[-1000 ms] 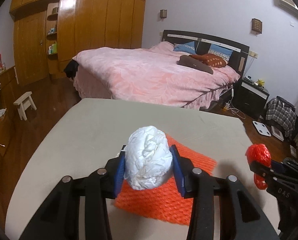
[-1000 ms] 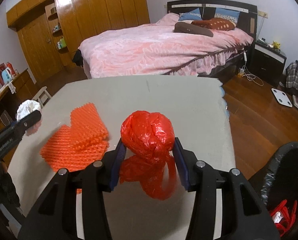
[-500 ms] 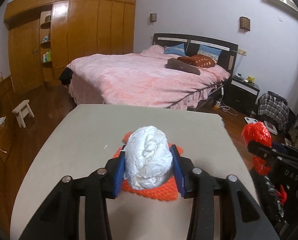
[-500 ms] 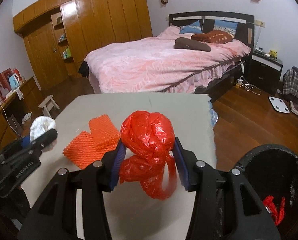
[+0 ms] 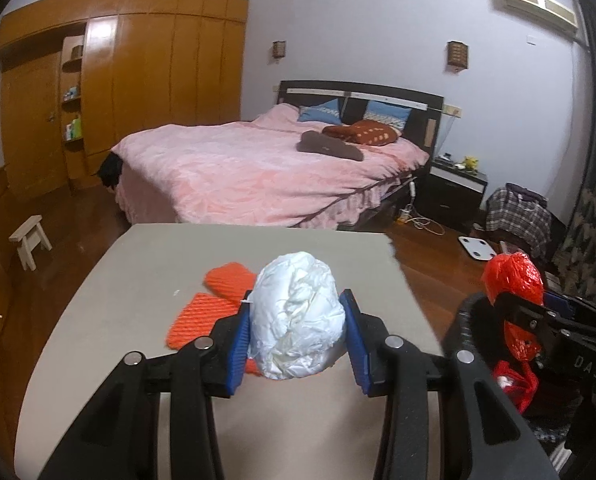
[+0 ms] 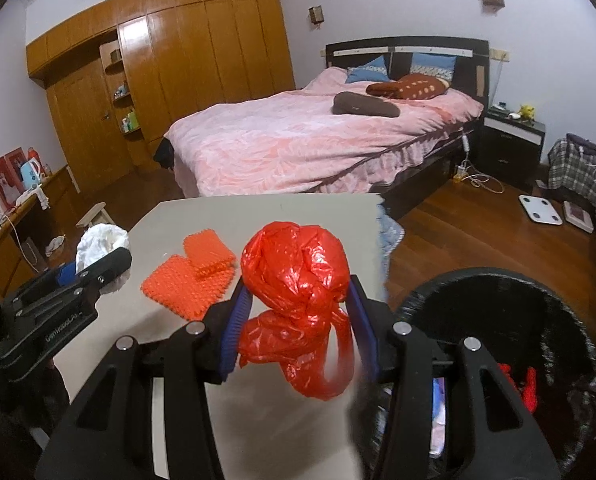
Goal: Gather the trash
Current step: 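Carry the tissue and red bag over the bin and lower them in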
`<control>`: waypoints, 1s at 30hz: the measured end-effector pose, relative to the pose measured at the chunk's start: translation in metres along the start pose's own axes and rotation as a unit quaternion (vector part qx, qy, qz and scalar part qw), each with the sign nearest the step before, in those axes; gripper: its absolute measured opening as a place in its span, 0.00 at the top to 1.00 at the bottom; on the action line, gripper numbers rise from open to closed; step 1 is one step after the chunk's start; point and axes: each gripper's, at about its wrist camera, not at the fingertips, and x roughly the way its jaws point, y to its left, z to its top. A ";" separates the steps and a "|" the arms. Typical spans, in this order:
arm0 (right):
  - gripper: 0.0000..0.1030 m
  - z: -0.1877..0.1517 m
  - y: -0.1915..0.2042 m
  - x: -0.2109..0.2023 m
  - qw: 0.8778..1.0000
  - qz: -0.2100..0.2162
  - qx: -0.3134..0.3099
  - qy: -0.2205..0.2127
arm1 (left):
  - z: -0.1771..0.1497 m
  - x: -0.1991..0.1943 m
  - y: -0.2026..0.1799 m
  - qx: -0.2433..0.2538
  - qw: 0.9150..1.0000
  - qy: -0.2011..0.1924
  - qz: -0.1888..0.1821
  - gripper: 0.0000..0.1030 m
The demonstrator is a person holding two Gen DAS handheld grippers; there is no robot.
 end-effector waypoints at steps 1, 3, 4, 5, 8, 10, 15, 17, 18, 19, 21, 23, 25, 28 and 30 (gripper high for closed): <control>0.54 -0.002 -0.004 -0.006 1.000 -0.004 0.001 -0.002 | 0.000 -0.002 -0.005 0.002 1.000 -0.001 -0.005 0.59; 0.54 -0.004 -0.012 -0.014 1.000 -0.010 0.006 -0.004 | 0.002 -0.005 -0.013 0.007 1.000 -0.003 -0.013 0.59; 0.54 -0.006 -0.018 -0.021 1.000 -0.014 0.010 -0.006 | 0.002 -0.008 -0.019 0.008 1.000 -0.004 -0.018 0.59; 0.54 -0.007 -0.022 -0.026 1.000 -0.018 0.013 -0.010 | 0.001 -0.010 -0.024 0.009 1.000 -0.004 -0.022 0.59; 0.54 -0.010 -0.032 -0.037 0.999 -0.029 0.016 -0.018 | 0.002 -0.016 -0.040 0.018 0.999 -0.009 -0.035 0.59; 0.54 -0.010 -0.040 -0.044 0.999 -0.036 0.019 -0.023 | 0.003 -0.020 -0.052 0.025 0.999 -0.011 -0.045 0.59; 0.54 -0.013 -0.058 -0.064 0.998 -0.050 0.027 -0.037 | 0.004 -0.027 -0.080 0.039 0.997 -0.016 -0.069 0.59; 0.54 -0.014 -0.065 -0.071 0.997 -0.058 0.030 -0.042 | 0.004 -0.029 -0.090 0.045 0.996 -0.017 -0.076 0.59; 0.54 -0.016 -0.069 -0.074 0.997 -0.060 0.032 -0.044 | 0.004 -0.030 -0.095 0.048 0.995 -0.018 -0.080 0.59; 0.54 -0.017 -0.073 -0.077 0.996 -0.063 0.036 -0.046 | 0.004 -0.031 -0.102 0.052 0.995 -0.018 -0.086 0.59; 0.54 -0.020 -0.083 -0.084 0.995 -0.072 0.043 -0.051 | 0.004 -0.033 -0.112 0.058 0.994 -0.019 -0.095 0.59; 0.53 -0.024 -0.091 -0.089 0.994 -0.080 0.049 -0.054 | 0.004 -0.034 -0.120 0.064 0.992 -0.019 -0.104 0.59; 0.53 -0.027 -0.101 -0.095 0.993 -0.090 0.056 -0.056 | 0.004 -0.035 -0.131 0.071 0.991 -0.020 -0.114 0.59; 0.53 -0.030 -0.113 -0.099 0.991 -0.100 0.064 -0.058 | 0.004 -0.035 -0.146 0.079 0.988 -0.020 -0.128 0.59; 0.53 -0.032 -0.120 -0.103 0.990 -0.108 0.068 -0.060 | 0.004 -0.034 -0.155 0.083 0.987 -0.021 -0.136 0.59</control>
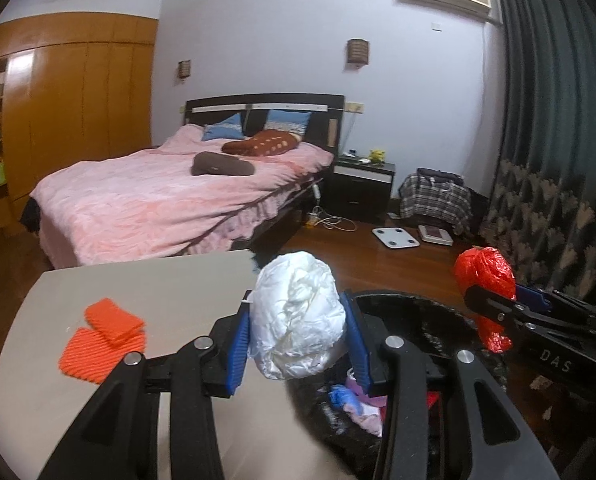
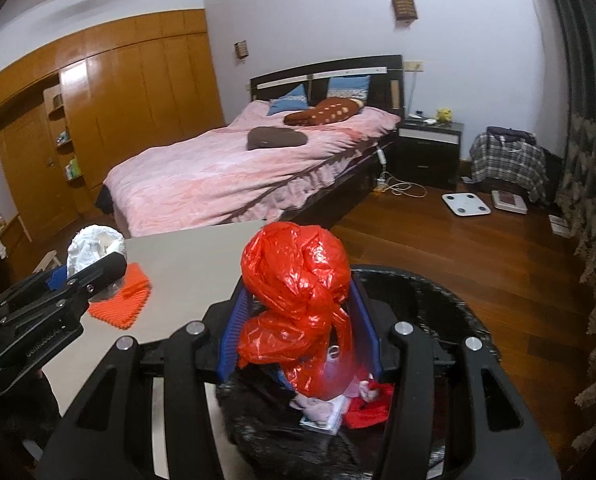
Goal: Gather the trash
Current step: 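Carry the tissue and red bag over the bin and lower them in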
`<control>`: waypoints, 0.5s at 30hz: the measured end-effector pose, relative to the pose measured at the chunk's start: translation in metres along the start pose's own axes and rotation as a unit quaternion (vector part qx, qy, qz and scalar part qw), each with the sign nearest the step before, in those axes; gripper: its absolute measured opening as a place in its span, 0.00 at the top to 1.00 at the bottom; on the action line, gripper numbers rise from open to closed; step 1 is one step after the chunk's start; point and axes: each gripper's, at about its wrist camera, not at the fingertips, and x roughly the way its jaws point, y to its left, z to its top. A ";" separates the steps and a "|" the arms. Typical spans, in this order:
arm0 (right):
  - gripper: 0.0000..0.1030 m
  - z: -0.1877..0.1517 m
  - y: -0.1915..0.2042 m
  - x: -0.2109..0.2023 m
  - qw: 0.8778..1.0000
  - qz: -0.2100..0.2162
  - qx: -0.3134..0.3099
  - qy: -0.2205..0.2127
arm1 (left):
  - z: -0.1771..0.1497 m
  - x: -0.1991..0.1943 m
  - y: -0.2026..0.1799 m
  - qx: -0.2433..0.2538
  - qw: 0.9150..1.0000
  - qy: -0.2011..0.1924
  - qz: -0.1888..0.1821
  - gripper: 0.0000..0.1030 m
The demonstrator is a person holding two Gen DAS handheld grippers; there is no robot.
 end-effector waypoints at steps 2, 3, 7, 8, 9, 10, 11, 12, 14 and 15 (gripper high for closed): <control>0.53 -0.001 -0.008 -0.002 1.000 -0.008 0.003 -0.002 | 0.000 0.003 -0.009 0.004 1.000 0.000 -0.009 0.59; 0.53 -0.002 -0.011 -0.003 1.000 -0.010 0.004 -0.002 | 0.000 0.005 -0.011 0.005 1.000 0.000 -0.011 0.59; 0.53 -0.007 -0.022 -0.007 1.000 -0.024 0.002 -0.002 | -0.002 0.013 -0.025 0.013 1.000 0.002 -0.027 0.59; 0.53 -0.009 -0.026 -0.007 1.000 -0.027 0.003 -0.001 | -0.003 0.015 -0.027 0.013 0.999 0.003 -0.030 0.59; 0.53 -0.010 -0.029 -0.007 1.000 -0.029 0.004 -0.001 | -0.004 0.019 -0.031 0.014 0.999 0.006 -0.035 0.59; 0.53 -0.011 -0.033 -0.007 0.999 -0.033 0.006 0.000 | -0.004 0.021 -0.033 0.015 0.999 0.007 -0.039 0.59; 0.53 -0.012 -0.037 -0.007 0.999 -0.037 0.008 0.001 | -0.005 0.024 -0.035 0.016 0.999 0.008 -0.041 0.59; 0.53 -0.013 -0.042 -0.007 0.999 -0.041 0.012 0.001 | -0.005 0.027 -0.039 0.018 0.999 0.008 -0.045 0.59; 0.53 -0.016 -0.049 -0.008 0.999 -0.046 0.016 0.002 | -0.005 0.031 -0.045 0.021 0.999 0.008 -0.050 0.59; 0.53 -0.016 -0.050 -0.007 0.999 -0.048 0.017 0.002 | -0.006 0.035 -0.049 0.024 0.998 0.008 -0.053 0.59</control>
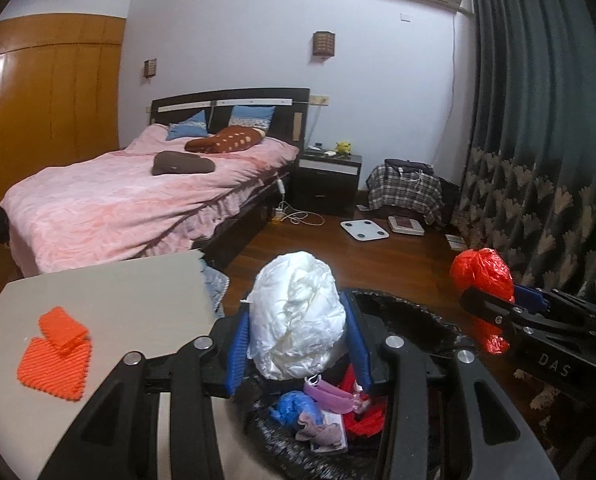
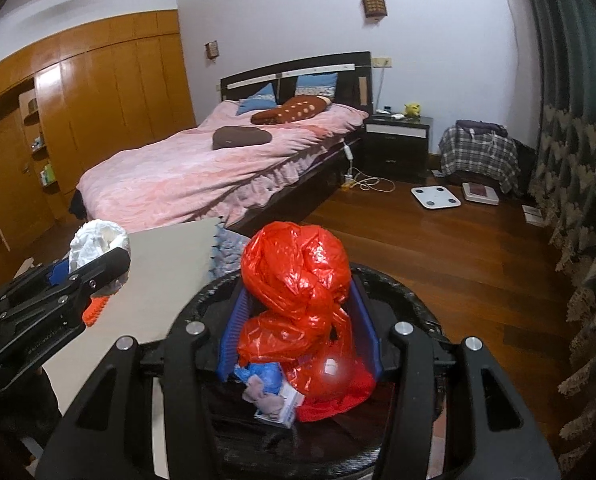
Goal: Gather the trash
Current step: 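Carry the tissue and red bag over the bin and lower them in, then open both tools to drop the white tissue and red bag into the bin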
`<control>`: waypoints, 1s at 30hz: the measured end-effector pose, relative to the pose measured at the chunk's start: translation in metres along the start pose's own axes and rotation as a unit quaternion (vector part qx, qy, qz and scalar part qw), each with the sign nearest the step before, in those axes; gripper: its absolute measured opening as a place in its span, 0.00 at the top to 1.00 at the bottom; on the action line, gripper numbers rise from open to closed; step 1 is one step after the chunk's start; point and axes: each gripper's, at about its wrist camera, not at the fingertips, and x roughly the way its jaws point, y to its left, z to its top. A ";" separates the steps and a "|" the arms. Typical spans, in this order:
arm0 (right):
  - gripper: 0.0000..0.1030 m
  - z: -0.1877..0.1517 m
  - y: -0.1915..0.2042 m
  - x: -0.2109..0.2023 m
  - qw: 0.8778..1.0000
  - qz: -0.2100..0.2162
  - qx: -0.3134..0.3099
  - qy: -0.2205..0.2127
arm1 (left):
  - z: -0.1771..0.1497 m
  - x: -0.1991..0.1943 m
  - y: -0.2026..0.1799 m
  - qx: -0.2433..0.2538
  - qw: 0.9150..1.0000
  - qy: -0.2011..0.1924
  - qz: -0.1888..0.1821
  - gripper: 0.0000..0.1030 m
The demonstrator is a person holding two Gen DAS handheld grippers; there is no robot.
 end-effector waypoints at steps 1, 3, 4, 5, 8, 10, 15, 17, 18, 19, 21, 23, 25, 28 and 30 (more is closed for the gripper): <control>0.53 -0.001 -0.004 0.001 1.000 -0.003 0.002 0.000 | 0.000 0.002 -0.002 0.001 1.000 0.001 -0.002 0.59; 0.53 -0.003 -0.012 0.001 1.000 -0.009 0.006 0.001 | -0.001 0.007 -0.007 0.003 1.000 0.003 -0.007 0.59; 0.53 -0.004 -0.016 0.001 1.000 -0.011 0.007 0.000 | -0.001 0.010 -0.009 0.005 1.000 0.004 -0.009 0.59; 0.53 -0.005 -0.018 0.001 1.000 -0.013 0.009 0.001 | -0.002 0.014 -0.012 0.006 1.000 0.006 -0.012 0.59; 0.53 -0.008 -0.025 0.005 1.000 -0.020 0.014 0.005 | -0.005 0.025 -0.017 0.011 1.000 0.012 -0.019 0.59; 0.53 -0.010 -0.029 0.007 1.000 -0.024 0.015 0.007 | -0.005 0.032 -0.021 0.013 0.999 0.018 -0.024 0.59; 0.53 -0.013 -0.043 0.013 0.999 -0.031 0.022 0.011 | -0.010 0.049 -0.030 0.018 0.999 0.030 -0.031 0.59; 0.53 -0.013 -0.047 0.018 0.999 -0.032 0.024 0.012 | -0.012 0.054 -0.032 0.020 0.999 0.032 -0.034 0.59; 0.53 -0.013 -0.049 0.020 0.999 -0.033 0.024 0.013 | -0.013 0.057 -0.033 0.021 0.999 0.033 -0.035 0.59; 0.53 -0.014 -0.052 0.022 0.999 -0.033 0.024 0.014 | -0.013 0.059 -0.035 0.022 0.999 0.034 -0.035 0.59; 0.53 -0.015 -0.054 0.027 0.999 -0.033 0.024 0.016 | -0.015 0.064 -0.035 0.023 0.998 0.037 -0.038 0.59; 0.53 -0.016 -0.058 0.031 0.999 -0.031 0.024 0.019 | -0.016 0.070 -0.036 0.022 0.998 0.040 -0.040 0.59; 0.53 -0.017 -0.059 0.035 0.999 -0.030 0.023 0.020 | -0.016 0.077 -0.037 0.022 0.998 0.045 -0.041 0.59; 0.53 -0.019 -0.059 0.042 0.999 -0.028 0.023 0.024 | -0.019 0.085 -0.036 0.024 0.998 0.051 -0.042 0.59; 0.53 -0.021 -0.061 0.048 0.999 -0.025 0.025 0.030 | -0.021 0.091 -0.036 0.025 0.997 0.059 -0.042 0.59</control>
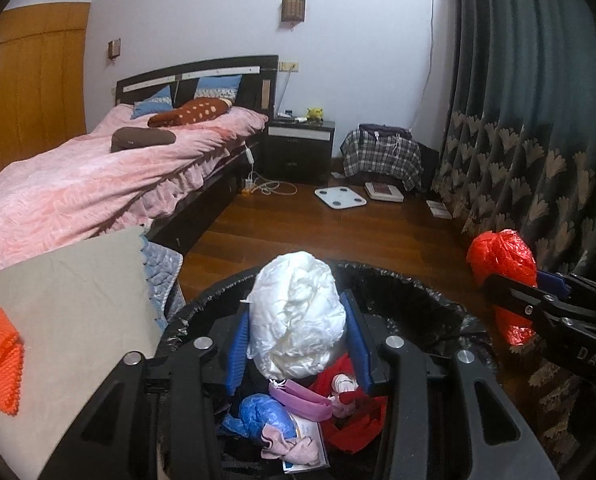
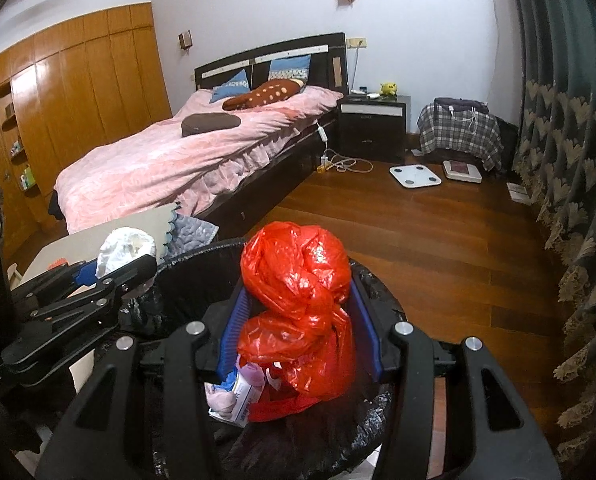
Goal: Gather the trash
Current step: 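Open both tools to drop the white tissue and red bag into the bin, then move both tools back to the orange mesh pads on the table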
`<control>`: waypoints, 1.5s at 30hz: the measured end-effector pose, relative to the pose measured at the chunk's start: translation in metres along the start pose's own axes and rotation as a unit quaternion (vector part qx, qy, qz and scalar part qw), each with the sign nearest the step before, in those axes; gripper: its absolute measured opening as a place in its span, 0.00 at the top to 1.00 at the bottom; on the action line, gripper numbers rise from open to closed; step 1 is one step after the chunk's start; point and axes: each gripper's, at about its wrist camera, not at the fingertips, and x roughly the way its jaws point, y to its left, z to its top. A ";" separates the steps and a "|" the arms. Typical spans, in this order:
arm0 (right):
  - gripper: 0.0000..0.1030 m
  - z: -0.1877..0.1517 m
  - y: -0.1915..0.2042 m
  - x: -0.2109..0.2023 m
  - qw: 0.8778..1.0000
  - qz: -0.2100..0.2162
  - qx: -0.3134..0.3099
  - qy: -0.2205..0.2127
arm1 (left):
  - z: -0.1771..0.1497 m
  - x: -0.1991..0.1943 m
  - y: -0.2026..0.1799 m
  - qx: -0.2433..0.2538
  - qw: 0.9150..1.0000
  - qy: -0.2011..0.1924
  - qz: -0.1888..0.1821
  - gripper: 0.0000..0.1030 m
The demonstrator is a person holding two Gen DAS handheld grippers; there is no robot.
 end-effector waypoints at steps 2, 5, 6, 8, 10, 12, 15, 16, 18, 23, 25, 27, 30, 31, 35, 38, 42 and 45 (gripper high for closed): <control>0.53 0.001 0.003 0.005 1.000 0.000 0.000 0.004 | -0.001 0.006 0.001 -0.001 1.000 0.007 0.000 0.59; 0.53 0.000 0.004 0.013 1.000 0.001 -0.001 0.010 | -0.002 0.016 0.002 -0.002 1.000 0.017 -0.001 0.59; 0.53 -0.001 0.004 0.014 1.000 0.001 -0.001 0.011 | -0.002 0.019 0.002 -0.002 1.000 0.020 -0.001 0.59; 0.53 -0.002 0.003 0.019 1.000 0.001 -0.001 0.015 | -0.003 0.023 0.002 -0.003 1.000 0.025 -0.001 0.59; 0.53 -0.003 0.002 0.023 1.000 0.002 0.000 0.019 | -0.002 0.029 0.003 -0.007 0.999 0.032 -0.004 0.58; 0.51 -0.003 0.003 0.027 1.000 0.002 0.001 0.021 | -0.001 0.033 0.005 -0.006 0.999 0.033 -0.003 0.56; 0.38 -0.003 0.002 0.033 1.000 0.001 0.000 0.026 | 0.001 0.037 0.009 -0.010 0.999 0.035 -0.005 0.52; 0.34 -0.004 0.002 0.034 1.000 0.000 0.000 0.026 | 0.001 0.039 0.010 -0.011 0.999 0.036 -0.005 0.49; 0.32 -0.004 0.001 0.035 1.000 -0.001 0.000 0.026 | 0.002 0.040 0.012 -0.014 0.999 0.036 -0.005 0.45; 0.11 -0.005 -0.003 0.030 1.000 -0.016 0.007 0.014 | 0.002 0.038 0.019 -0.021 0.999 0.034 -0.003 0.23; 0.11 -0.005 -0.004 0.027 1.000 -0.020 0.009 0.011 | 0.002 0.034 0.021 -0.022 0.999 0.030 0.001 0.21; 0.07 -0.005 -0.007 0.024 1.000 -0.022 0.012 0.011 | 0.003 0.029 0.025 -0.025 0.999 0.025 0.004 0.19; 0.07 -0.004 -0.007 0.016 1.000 -0.023 0.017 0.007 | 0.005 0.016 0.032 -0.036 0.999 0.009 0.016 0.09; 0.07 -0.004 -0.007 0.014 1.000 -0.024 0.016 0.006 | 0.005 0.011 0.035 -0.038 0.999 0.004 0.021 0.08; 0.06 -0.003 0.003 0.003 1.000 -0.026 0.002 -0.005 | 0.006 -0.014 0.048 -0.039 0.998 -0.015 0.039 0.06; 0.06 -0.002 0.013 -0.003 1.000 -0.018 -0.006 -0.012 | 0.006 -0.031 0.059 -0.040 0.997 -0.026 0.053 0.06; 0.05 0.001 0.029 -0.008 1.000 -0.006 -0.014 -0.016 | -0.001 -0.058 0.081 -0.048 0.995 -0.034 0.078 0.06; 0.05 0.004 0.043 -0.010 1.000 0.004 -0.020 -0.017 | -0.009 -0.074 0.097 -0.053 0.993 -0.040 0.097 0.06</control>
